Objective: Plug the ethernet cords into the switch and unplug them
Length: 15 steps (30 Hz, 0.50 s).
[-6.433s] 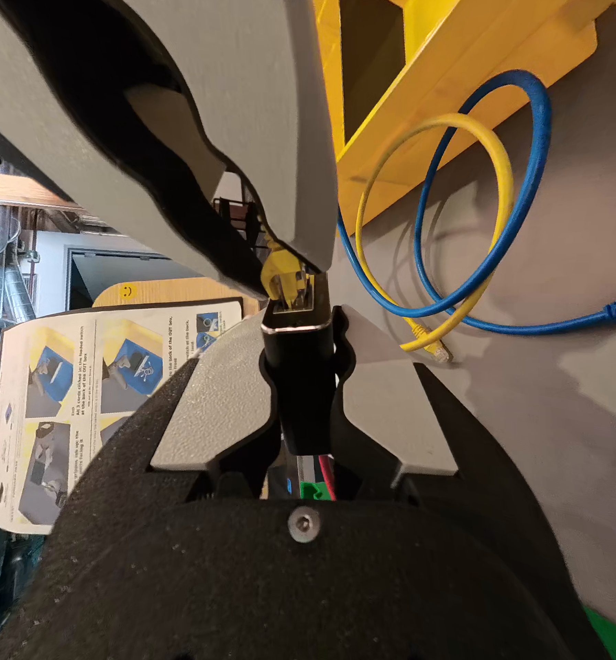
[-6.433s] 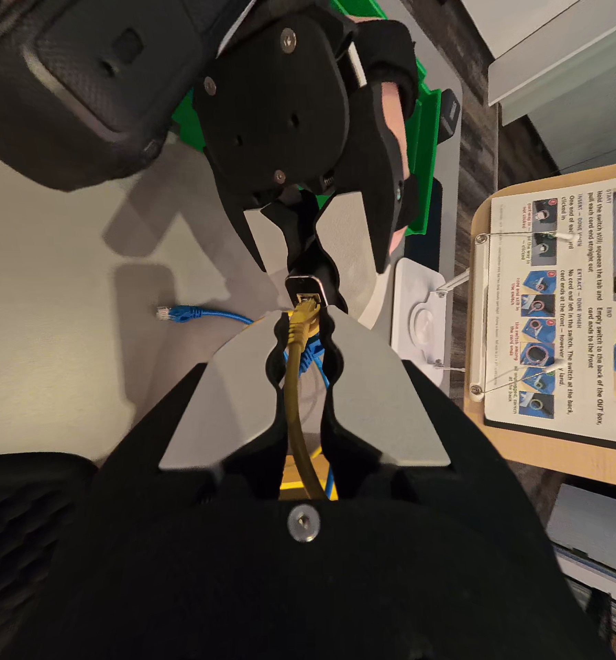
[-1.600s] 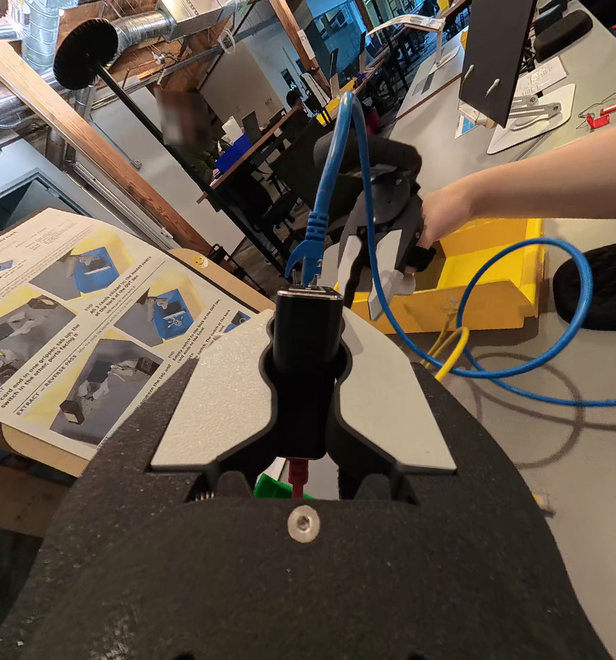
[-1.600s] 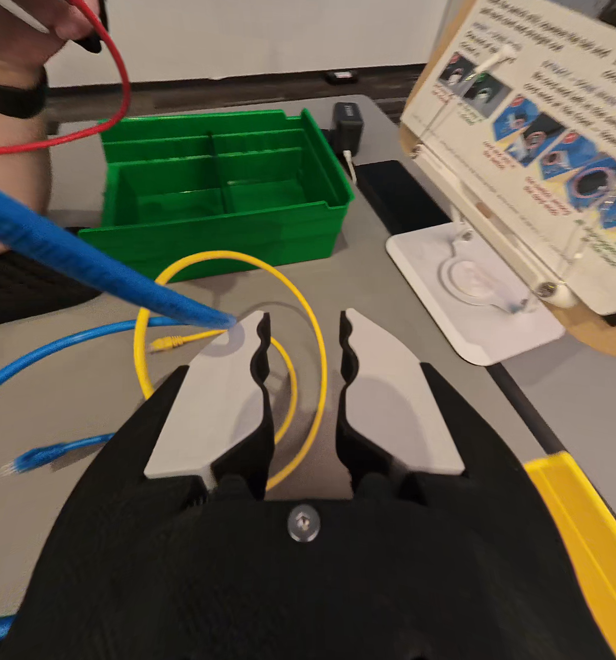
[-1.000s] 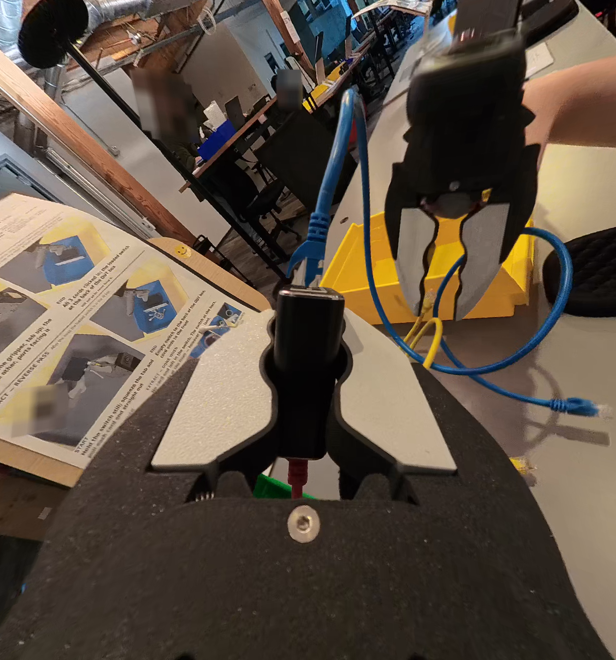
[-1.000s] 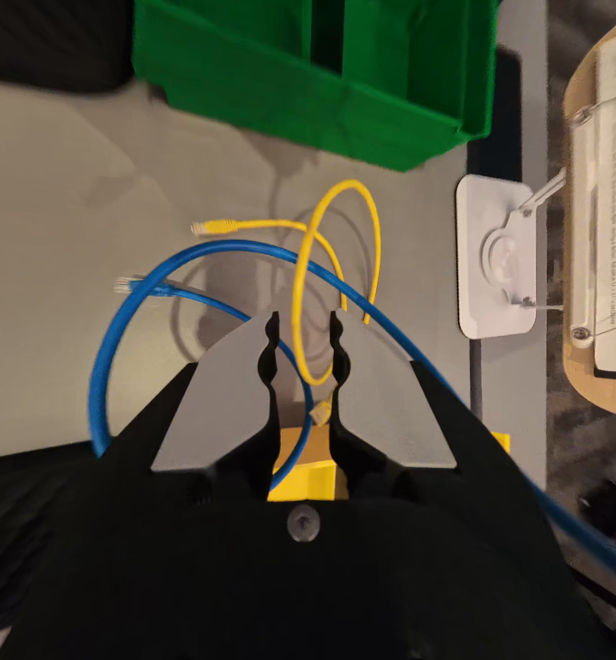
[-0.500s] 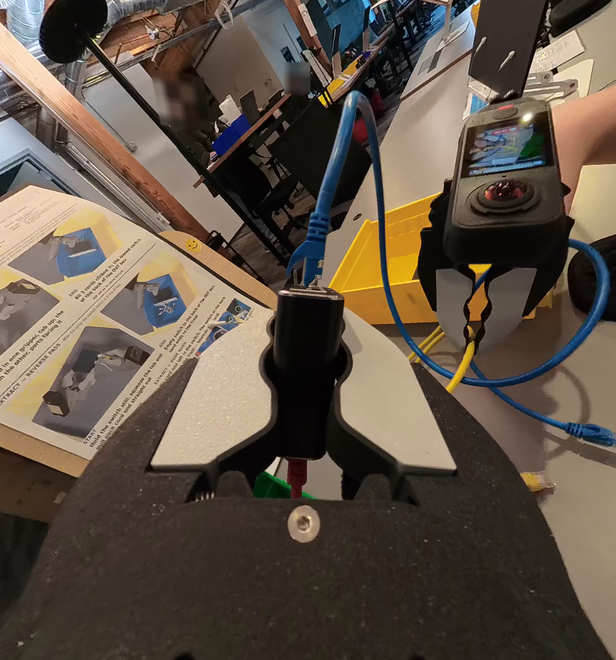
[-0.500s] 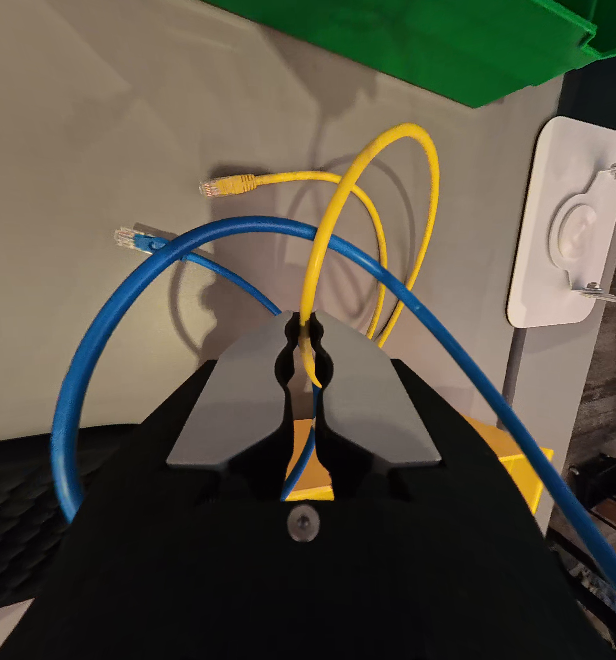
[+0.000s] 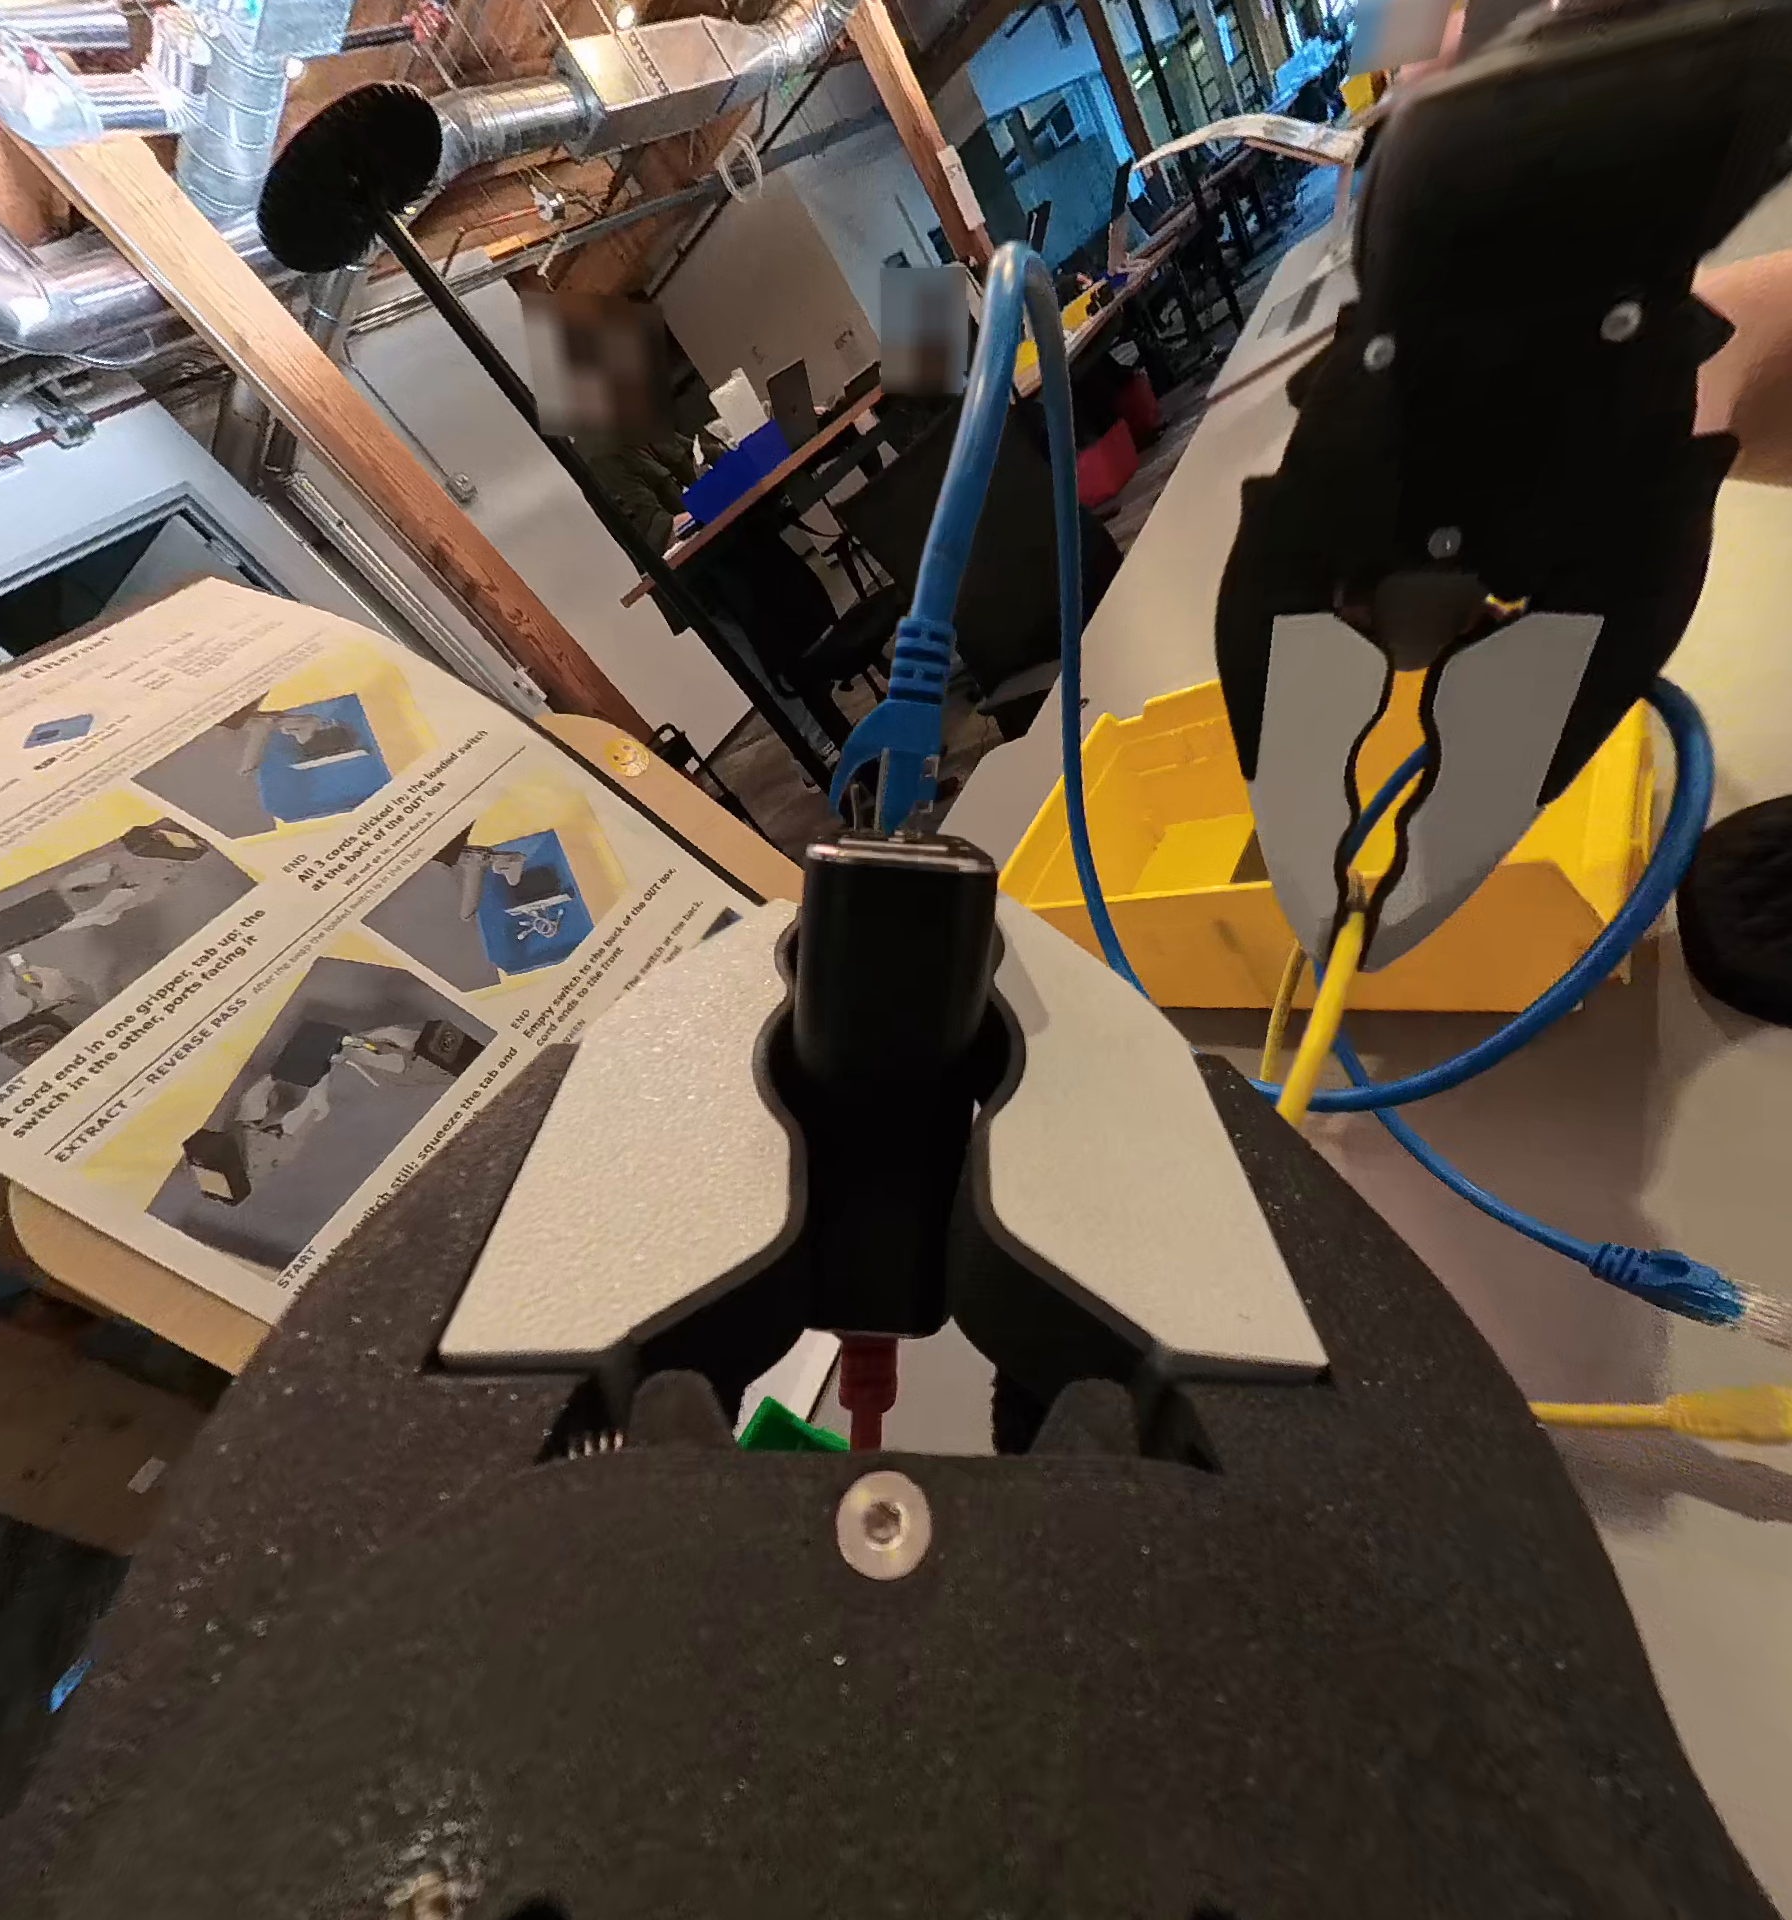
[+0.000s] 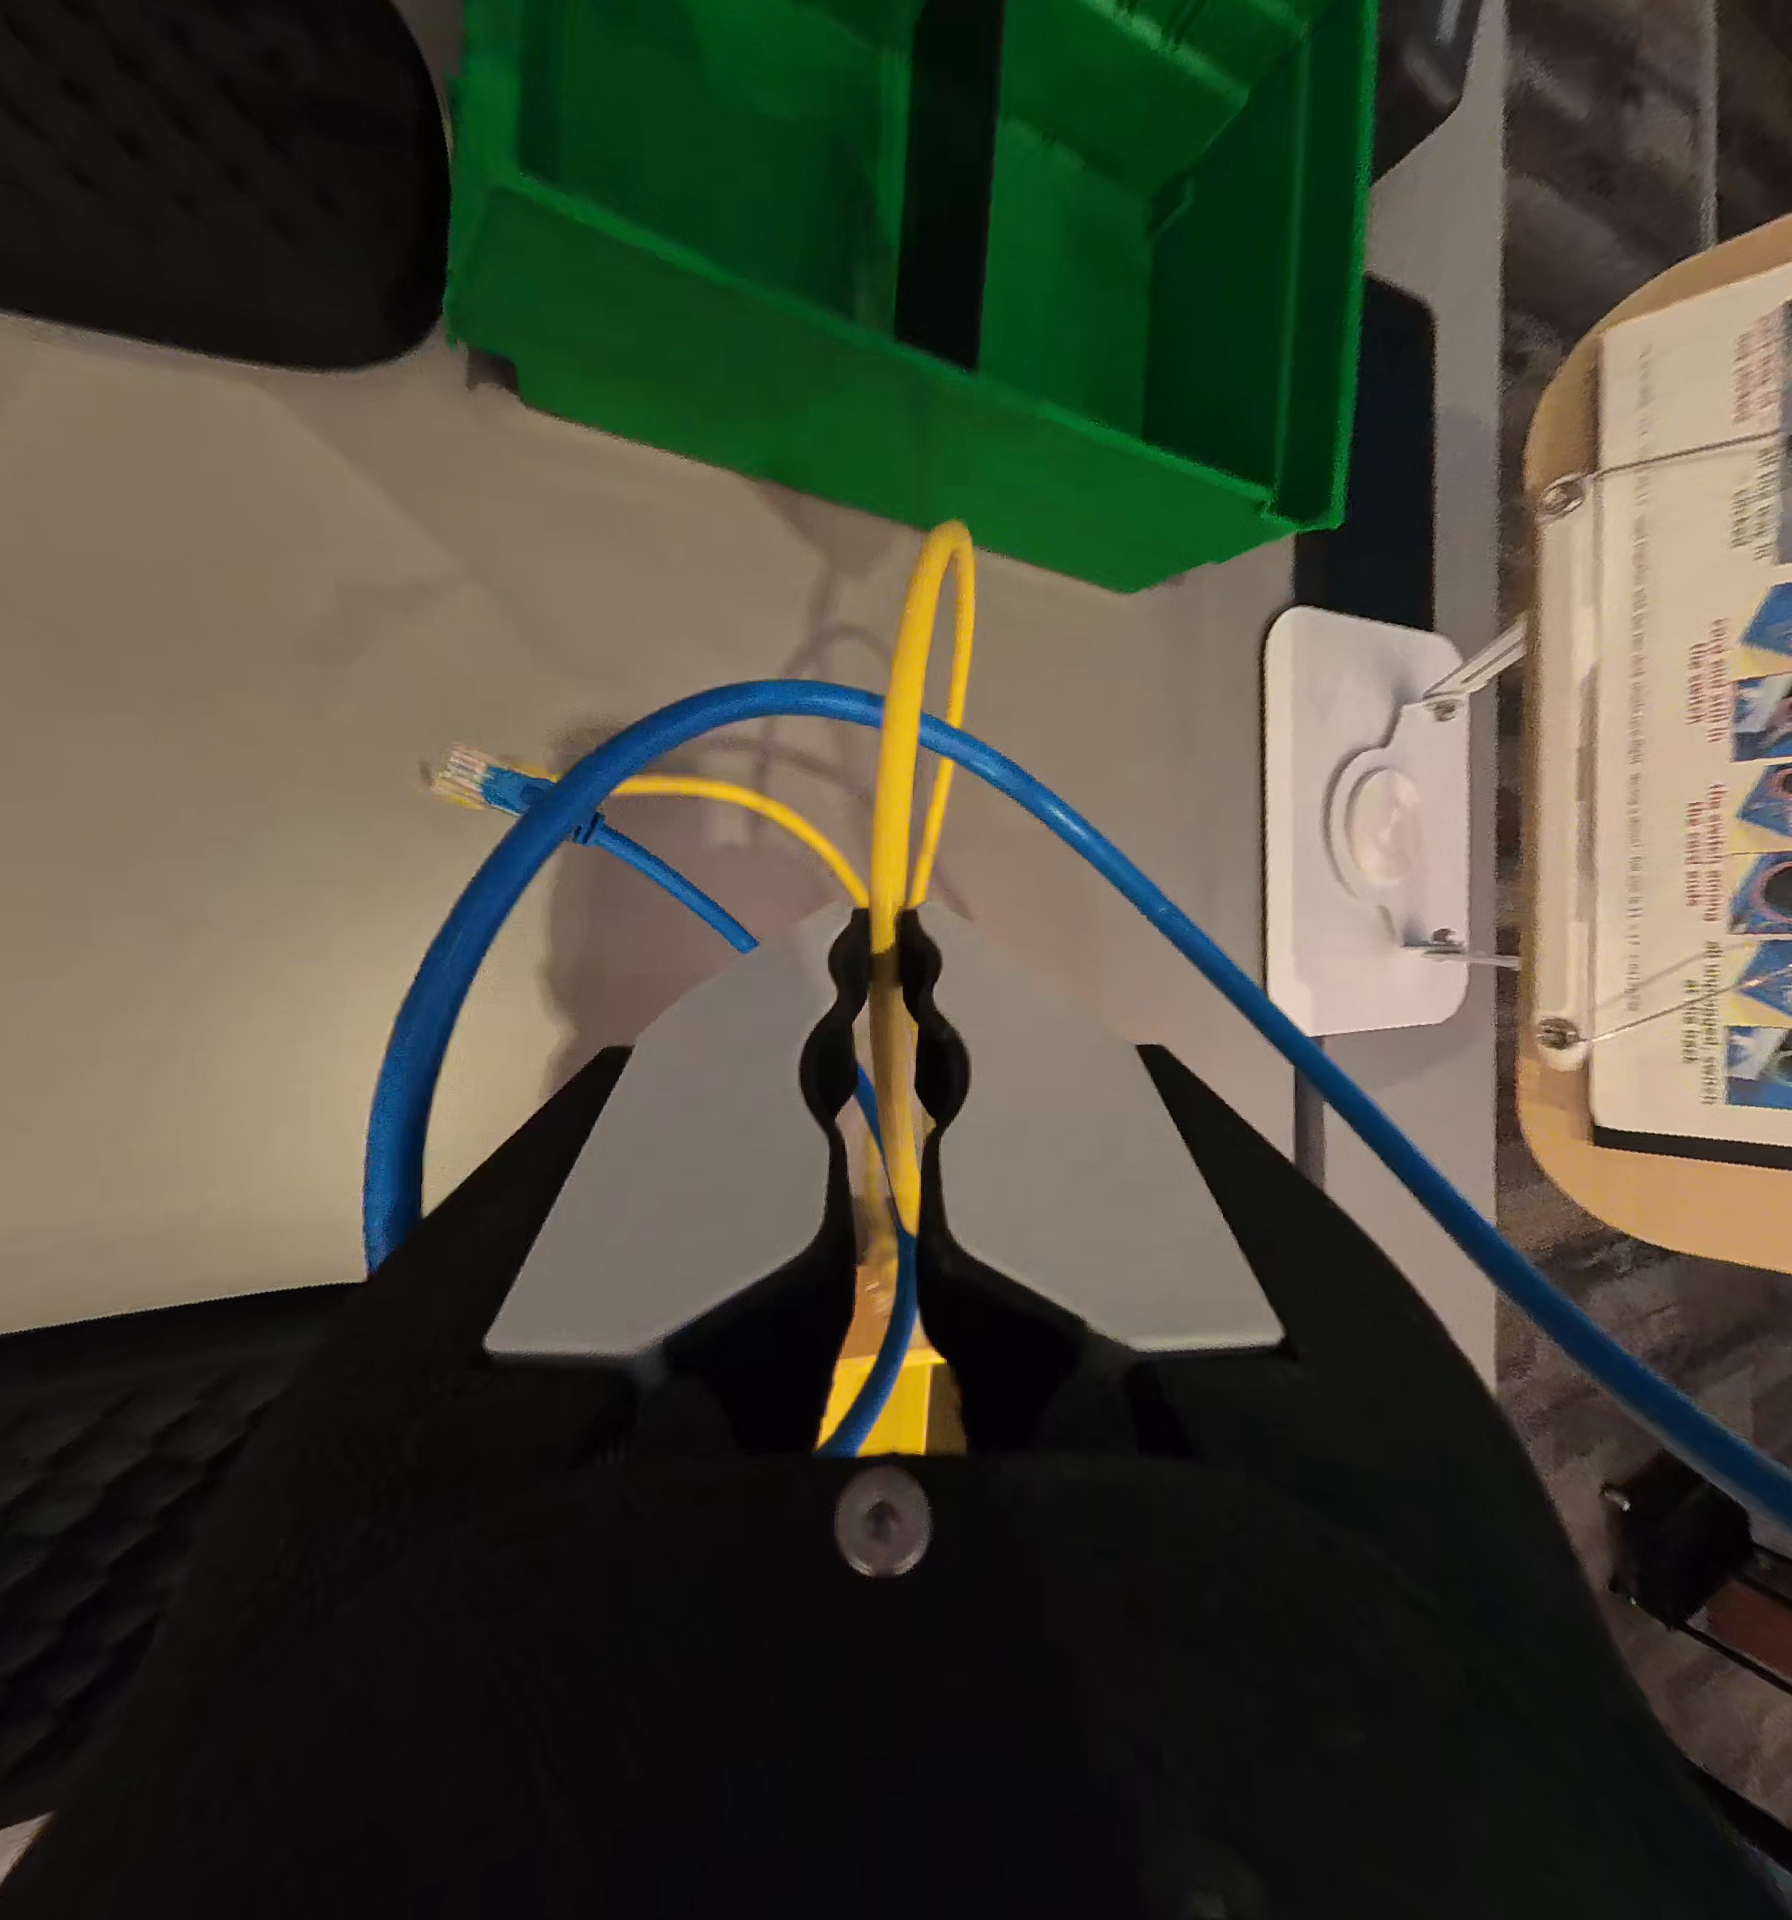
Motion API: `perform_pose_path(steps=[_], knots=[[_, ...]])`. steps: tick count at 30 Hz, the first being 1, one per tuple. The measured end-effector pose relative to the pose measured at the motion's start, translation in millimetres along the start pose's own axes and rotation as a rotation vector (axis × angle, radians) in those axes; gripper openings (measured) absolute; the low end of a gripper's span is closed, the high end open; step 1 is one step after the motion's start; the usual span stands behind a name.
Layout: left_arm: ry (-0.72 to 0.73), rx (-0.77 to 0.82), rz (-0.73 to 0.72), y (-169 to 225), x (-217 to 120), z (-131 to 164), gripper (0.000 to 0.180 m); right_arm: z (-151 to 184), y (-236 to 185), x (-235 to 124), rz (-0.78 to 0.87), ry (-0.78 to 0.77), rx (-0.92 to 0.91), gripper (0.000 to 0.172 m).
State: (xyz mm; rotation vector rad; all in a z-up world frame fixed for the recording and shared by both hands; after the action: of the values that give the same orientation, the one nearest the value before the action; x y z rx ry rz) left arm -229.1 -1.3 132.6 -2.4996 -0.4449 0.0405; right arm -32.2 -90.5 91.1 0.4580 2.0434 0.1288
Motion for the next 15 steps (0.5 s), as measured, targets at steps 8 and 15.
perform_pose_path(steps=[8,15], knots=[[0.027,-0.072,0.026,-4.9,-2.3,0.8,0.026,-25.2,4.2,-49.3,0.093,0.119,-0.058,0.007],[0.014,-0.112,0.045,-6.2,0.3,4.7,0.026,-51.7,5.0,-102.5,0.167,0.176,-0.167,0.006]])
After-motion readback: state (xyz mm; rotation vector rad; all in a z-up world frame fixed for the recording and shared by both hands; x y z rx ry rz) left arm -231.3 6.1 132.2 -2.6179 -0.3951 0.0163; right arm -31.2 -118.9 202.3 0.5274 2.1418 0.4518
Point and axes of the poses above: each gripper's, where its closed fingertips meet, x out along the fingers, z out of its underside, y = z × x across the jaws, the point moved 10 cm from there along -x, back along the fingers, and after that the axes turned 10 degrees about -z, right-handed, at the moved point
